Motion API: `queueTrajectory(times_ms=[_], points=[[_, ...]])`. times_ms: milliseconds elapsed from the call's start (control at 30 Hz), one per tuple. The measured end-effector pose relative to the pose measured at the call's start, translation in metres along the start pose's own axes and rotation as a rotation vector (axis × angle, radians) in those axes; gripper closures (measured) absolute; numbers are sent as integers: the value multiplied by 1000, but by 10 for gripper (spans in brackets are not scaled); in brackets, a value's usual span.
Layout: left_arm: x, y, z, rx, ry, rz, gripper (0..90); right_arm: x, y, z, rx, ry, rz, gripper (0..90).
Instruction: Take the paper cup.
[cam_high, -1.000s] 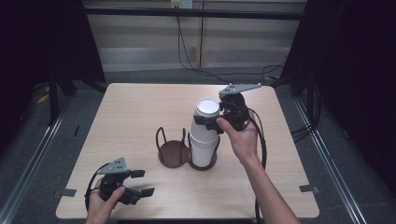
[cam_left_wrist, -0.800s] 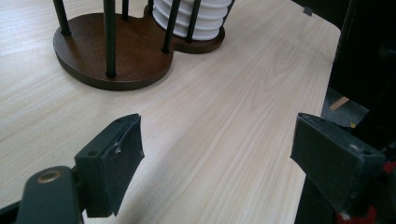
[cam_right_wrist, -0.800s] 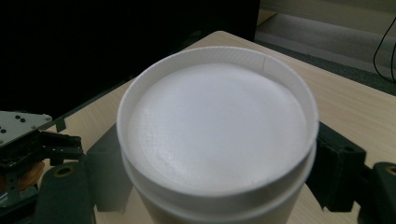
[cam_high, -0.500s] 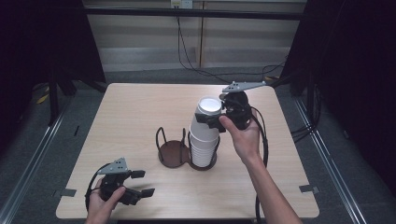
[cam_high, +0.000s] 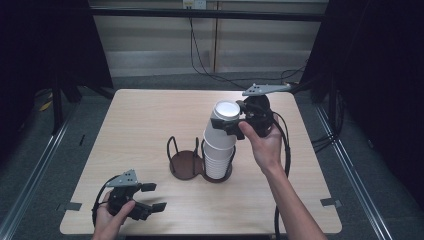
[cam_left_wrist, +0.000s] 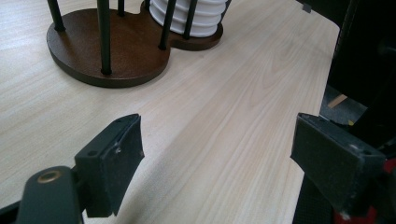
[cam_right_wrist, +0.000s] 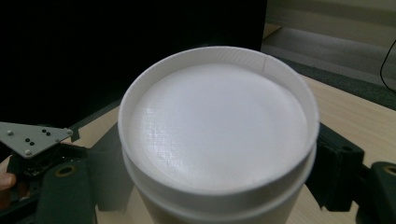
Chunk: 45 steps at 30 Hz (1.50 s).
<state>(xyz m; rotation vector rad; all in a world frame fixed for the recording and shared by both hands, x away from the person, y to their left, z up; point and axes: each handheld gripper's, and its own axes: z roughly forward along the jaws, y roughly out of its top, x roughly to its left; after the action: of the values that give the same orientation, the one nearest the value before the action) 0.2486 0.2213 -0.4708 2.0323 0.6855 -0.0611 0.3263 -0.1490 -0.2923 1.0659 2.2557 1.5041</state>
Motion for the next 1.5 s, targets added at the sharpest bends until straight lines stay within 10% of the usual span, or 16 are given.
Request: queueTrajectory(times_ms=[1500], points=[[-1, 0, 2, 11, -11, 1, 166, -5, 2, -34, -182, 43, 55, 228]])
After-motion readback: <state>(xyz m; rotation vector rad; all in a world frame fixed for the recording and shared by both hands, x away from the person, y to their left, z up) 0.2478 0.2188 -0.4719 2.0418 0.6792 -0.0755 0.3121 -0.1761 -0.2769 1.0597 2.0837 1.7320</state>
